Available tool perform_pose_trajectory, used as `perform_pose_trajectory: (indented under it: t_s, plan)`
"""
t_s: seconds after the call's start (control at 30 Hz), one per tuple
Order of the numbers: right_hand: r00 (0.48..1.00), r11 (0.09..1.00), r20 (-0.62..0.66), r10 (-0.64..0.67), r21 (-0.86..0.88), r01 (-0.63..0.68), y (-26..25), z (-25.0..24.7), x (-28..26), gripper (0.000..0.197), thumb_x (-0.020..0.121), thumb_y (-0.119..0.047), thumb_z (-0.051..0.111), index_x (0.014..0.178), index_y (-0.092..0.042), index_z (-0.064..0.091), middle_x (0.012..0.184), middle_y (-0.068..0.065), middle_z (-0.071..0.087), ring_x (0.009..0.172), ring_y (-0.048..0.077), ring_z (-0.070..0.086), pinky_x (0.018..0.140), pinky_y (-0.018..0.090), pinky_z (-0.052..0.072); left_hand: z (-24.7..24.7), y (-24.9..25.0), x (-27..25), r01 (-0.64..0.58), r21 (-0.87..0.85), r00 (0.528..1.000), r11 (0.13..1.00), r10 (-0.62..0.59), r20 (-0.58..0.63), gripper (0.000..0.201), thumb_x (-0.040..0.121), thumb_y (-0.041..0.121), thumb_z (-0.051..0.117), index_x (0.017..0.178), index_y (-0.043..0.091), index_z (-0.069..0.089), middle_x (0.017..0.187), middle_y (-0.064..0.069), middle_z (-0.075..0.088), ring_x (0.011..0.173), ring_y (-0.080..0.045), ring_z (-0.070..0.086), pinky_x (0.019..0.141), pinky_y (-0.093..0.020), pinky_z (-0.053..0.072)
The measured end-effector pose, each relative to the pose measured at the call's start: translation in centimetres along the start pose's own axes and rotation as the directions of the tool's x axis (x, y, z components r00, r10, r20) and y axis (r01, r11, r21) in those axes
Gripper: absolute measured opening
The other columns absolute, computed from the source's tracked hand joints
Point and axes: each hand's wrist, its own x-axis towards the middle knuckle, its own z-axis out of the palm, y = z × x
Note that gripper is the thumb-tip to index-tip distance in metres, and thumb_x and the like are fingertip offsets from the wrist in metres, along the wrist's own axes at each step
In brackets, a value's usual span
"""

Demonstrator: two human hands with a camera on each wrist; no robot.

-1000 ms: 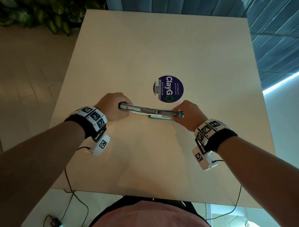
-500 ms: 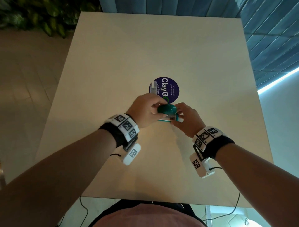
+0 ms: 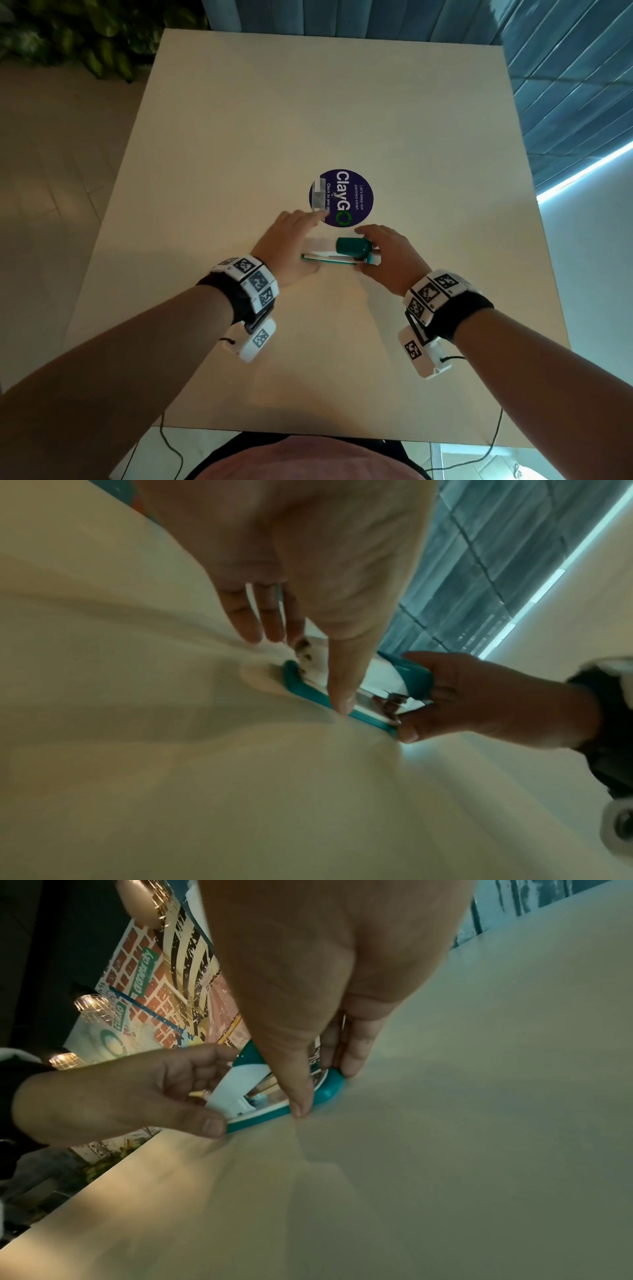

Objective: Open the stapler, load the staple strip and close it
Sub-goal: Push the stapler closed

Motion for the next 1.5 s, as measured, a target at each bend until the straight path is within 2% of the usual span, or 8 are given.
perform_pose_trajectory:
  t_s: [0.07, 0.23, 0.47, 0.6, 0.7, 1.0, 1.23, 1.5]
  plan:
    - [1.000, 1.000, 0.000, -0.005, -0.014, 0.005, 0.0, 0.0, 0.1, 0.046, 0.074, -0.014, 0.073, 0.116, -0.014, 0.054, 0.111, 0.011, 0.060, 0.100, 0.024, 0.055, 0.092, 0.037, 0.048, -0.5, -1.4, -0.4, 0.099, -0.054, 0.995, 0.994, -0.098, 0.035, 0.073, 0.066, 0.024, 0.079, 0.130, 0.019, 0.045, 0.114, -0.009, 0.054, 0.103, -0.025, 0.049, 0.093, -0.045, 0.046]
    - [1.000, 0.998, -0.015, 0.019, -0.063, -0.019, -0.3, 0.2, 0.3, 0.033, 0.074, -0.016, 0.073, 0.103, -0.009, 0.059, 0.101, 0.012, 0.061, 0.091, 0.024, 0.055, 0.085, 0.035, 0.048, -1.0, -1.9, -0.5, 0.095, -0.174, 0.996, 0.980, -0.092, 0.022, 0.035, 0.070, 0.018, 0.077, 0.104, 0.017, 0.067, 0.096, -0.011, 0.063, 0.084, -0.023, 0.063, 0.082, -0.043, 0.055]
    - [0.999, 0.992, 0.024, 0.042, -0.119, -0.039, -0.9, -0.1, 0.5, 0.031, 0.073, -0.017, 0.074, 0.098, -0.007, 0.059, 0.101, 0.013, 0.060, 0.091, 0.027, 0.055, 0.079, 0.033, 0.044, -1.0, -2.3, -0.5, 0.050, -0.200, 0.999, 0.978, -0.050, 0.009, 0.031, 0.068, 0.014, 0.078, 0.097, 0.010, 0.068, 0.096, -0.013, 0.066, 0.083, -0.024, 0.065, 0.082, -0.039, 0.055]
    - [1.000, 0.992, 0.010, 0.026, -0.127, -0.024, -1.6, -0.8, 0.7, 0.029, 0.074, -0.018, 0.073, 0.097, -0.009, 0.059, 0.100, 0.009, 0.059, 0.084, 0.018, 0.049, 0.074, 0.027, 0.037, -2.6, -2.3, -0.2, 0.015, -0.197, 1.000, 0.980, -0.014, 0.004, 0.033, 0.067, 0.012, 0.079, 0.098, 0.007, 0.069, 0.097, -0.014, 0.066, 0.082, -0.022, 0.067, 0.079, -0.028, 0.053]
    - [1.000, 0.992, -0.023, -0.016, -0.122, 0.013, -2.5, -2.7, 1.9, 0.031, 0.071, -0.018, 0.075, 0.096, -0.009, 0.060, 0.098, 0.008, 0.062, 0.082, 0.017, 0.051, 0.072, 0.025, 0.039, -4.5, -2.0, 1.2, -0.006, -0.190, 1.000, 0.982, 0.002, -0.021, 0.031, 0.066, 0.010, 0.079, 0.096, 0.009, 0.069, 0.095, -0.014, 0.066, 0.080, -0.021, 0.068, 0.077, -0.028, 0.055]
    - [0.996, 0.982, -0.069, -0.059, -0.184, 0.045, -2.8, -11.2, 12.5, 0.036, 0.070, -0.019, 0.077, 0.099, -0.008, 0.059, 0.102, 0.011, 0.062, 0.083, 0.017, 0.050, 0.074, 0.029, 0.042, -11.5, -1.6, 13.2, -0.038, -0.108, 0.998, 0.993, 0.034, -0.047, 0.032, 0.066, 0.010, 0.080, 0.097, 0.008, 0.068, 0.096, -0.014, 0.066, 0.084, -0.025, 0.067, 0.086, -0.041, 0.054]
    - [0.995, 0.964, -0.073, -0.066, -0.262, 0.045, -1.2, -15.7, 23.3, 0.034, 0.070, -0.021, 0.077, 0.097, -0.008, 0.061, 0.102, 0.011, 0.064, 0.081, 0.017, 0.048, 0.073, 0.028, 0.038, -13.9, -3.1, 23.8, 0.007, -0.057, 0.996, 0.998, -0.012, -0.091, 0.033, 0.066, 0.014, 0.080, 0.097, 0.011, 0.069, 0.096, -0.010, 0.069, 0.085, -0.023, 0.066, 0.084, -0.031, 0.052]
    - [0.997, 0.958, -0.048, -0.054, -0.285, 0.038, 1.2, -16.4, 30.3, 0.037, 0.071, -0.023, 0.076, 0.099, -0.006, 0.060, 0.102, 0.013, 0.065, 0.090, 0.026, 0.057, 0.076, 0.031, 0.044, -13.0, -5.9, 30.7, 0.080, -0.033, 0.994, 0.996, -0.082, -0.068, 0.036, 0.068, 0.018, 0.077, 0.102, 0.016, 0.067, 0.103, -0.006, 0.069, 0.090, -0.019, 0.064, 0.088, -0.035, 0.052]
